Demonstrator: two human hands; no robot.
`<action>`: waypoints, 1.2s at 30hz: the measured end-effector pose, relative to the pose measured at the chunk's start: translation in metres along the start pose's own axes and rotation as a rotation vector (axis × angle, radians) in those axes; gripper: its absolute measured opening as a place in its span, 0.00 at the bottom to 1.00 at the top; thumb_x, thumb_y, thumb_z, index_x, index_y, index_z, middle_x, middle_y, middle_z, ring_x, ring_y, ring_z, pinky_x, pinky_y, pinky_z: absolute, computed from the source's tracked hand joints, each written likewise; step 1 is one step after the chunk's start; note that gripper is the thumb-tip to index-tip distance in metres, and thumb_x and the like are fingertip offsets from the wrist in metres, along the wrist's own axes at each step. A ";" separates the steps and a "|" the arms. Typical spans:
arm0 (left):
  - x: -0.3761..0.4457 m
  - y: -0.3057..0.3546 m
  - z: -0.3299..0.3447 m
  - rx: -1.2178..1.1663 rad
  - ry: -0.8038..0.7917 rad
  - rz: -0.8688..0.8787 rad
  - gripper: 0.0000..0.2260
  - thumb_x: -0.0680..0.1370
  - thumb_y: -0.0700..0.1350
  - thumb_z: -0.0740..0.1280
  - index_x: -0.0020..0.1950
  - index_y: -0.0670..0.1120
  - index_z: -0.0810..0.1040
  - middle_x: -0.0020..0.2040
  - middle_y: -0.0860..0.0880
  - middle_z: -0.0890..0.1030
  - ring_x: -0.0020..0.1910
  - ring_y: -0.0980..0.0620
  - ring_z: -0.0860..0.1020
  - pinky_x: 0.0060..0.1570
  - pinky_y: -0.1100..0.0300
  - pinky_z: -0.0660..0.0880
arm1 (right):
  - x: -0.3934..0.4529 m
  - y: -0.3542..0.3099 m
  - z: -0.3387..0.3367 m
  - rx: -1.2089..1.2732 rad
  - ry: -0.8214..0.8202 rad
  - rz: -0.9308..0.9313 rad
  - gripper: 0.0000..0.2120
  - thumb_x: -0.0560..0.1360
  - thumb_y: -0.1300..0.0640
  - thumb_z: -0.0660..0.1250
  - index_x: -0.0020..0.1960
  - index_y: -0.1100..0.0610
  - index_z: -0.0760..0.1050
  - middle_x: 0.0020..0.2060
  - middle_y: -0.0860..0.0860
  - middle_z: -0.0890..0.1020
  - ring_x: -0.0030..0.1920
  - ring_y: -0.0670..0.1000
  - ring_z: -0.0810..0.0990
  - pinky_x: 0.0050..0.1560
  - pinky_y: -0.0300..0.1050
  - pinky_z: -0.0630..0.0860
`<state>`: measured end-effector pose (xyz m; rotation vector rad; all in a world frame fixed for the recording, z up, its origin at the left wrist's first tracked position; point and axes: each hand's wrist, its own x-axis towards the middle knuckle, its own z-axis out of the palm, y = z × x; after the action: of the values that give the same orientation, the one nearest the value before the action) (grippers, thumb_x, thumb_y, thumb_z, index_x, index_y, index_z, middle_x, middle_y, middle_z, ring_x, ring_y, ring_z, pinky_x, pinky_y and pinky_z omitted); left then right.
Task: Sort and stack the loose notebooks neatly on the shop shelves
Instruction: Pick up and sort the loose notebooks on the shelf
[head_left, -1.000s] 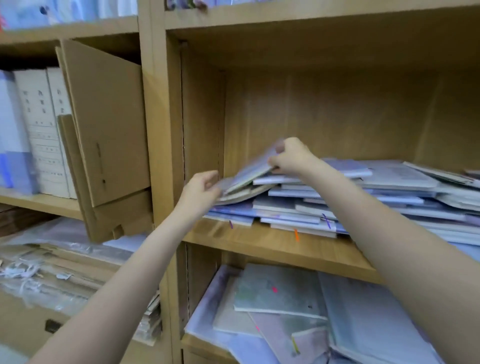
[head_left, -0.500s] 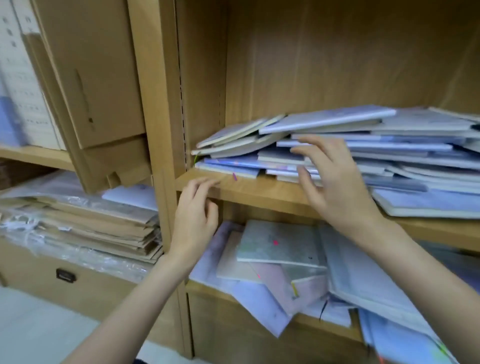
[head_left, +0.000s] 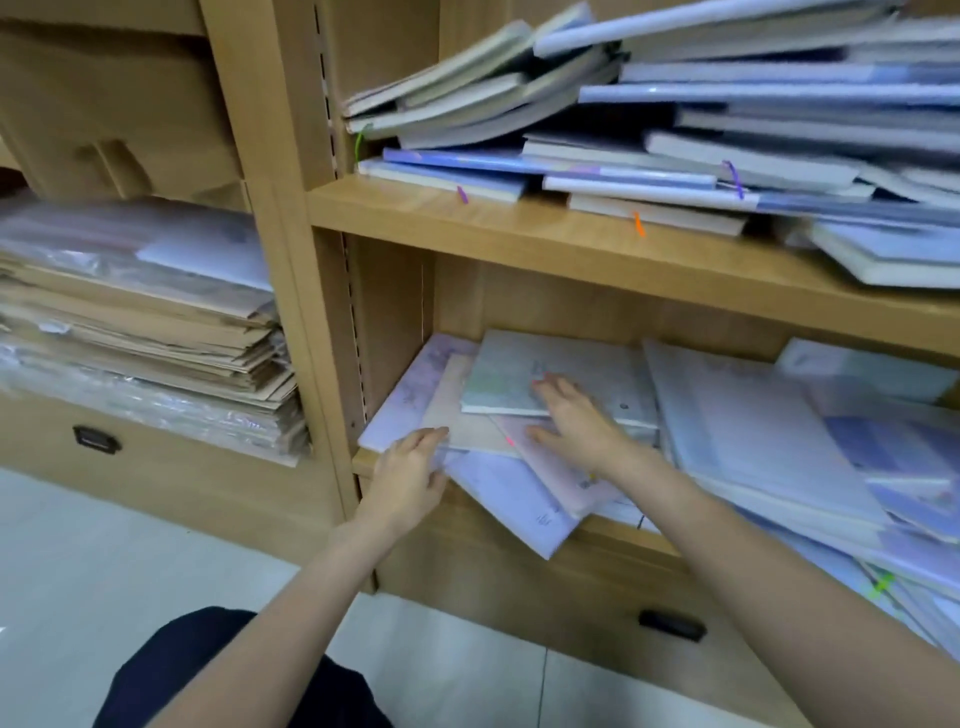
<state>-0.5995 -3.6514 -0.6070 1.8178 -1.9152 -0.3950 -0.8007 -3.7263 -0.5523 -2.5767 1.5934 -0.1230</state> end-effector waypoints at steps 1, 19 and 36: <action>0.001 -0.004 0.000 0.003 -0.022 -0.004 0.26 0.75 0.37 0.63 0.73 0.44 0.63 0.70 0.44 0.68 0.68 0.44 0.67 0.65 0.56 0.63 | 0.011 -0.005 0.005 -0.081 -0.011 0.003 0.27 0.78 0.50 0.61 0.72 0.58 0.59 0.72 0.58 0.60 0.70 0.60 0.62 0.68 0.51 0.62; 0.003 -0.020 -0.039 -0.990 0.112 -0.336 0.24 0.81 0.45 0.59 0.75 0.47 0.56 0.69 0.45 0.70 0.64 0.48 0.72 0.62 0.55 0.69 | -0.002 -0.045 -0.031 -0.304 0.219 -0.377 0.20 0.73 0.66 0.54 0.64 0.60 0.70 0.50 0.58 0.79 0.47 0.62 0.80 0.38 0.49 0.71; -0.044 0.034 -0.024 -1.001 -0.138 -0.472 0.23 0.76 0.33 0.65 0.70 0.38 0.65 0.60 0.45 0.70 0.43 0.50 0.77 0.44 0.61 0.78 | -0.092 -0.037 0.006 1.141 0.221 0.571 0.29 0.74 0.62 0.69 0.70 0.61 0.59 0.58 0.56 0.76 0.55 0.56 0.78 0.50 0.45 0.77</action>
<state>-0.6157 -3.6019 -0.5748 1.4882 -0.9723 -1.3669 -0.8078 -3.6275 -0.5540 -1.2454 1.5528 -0.9486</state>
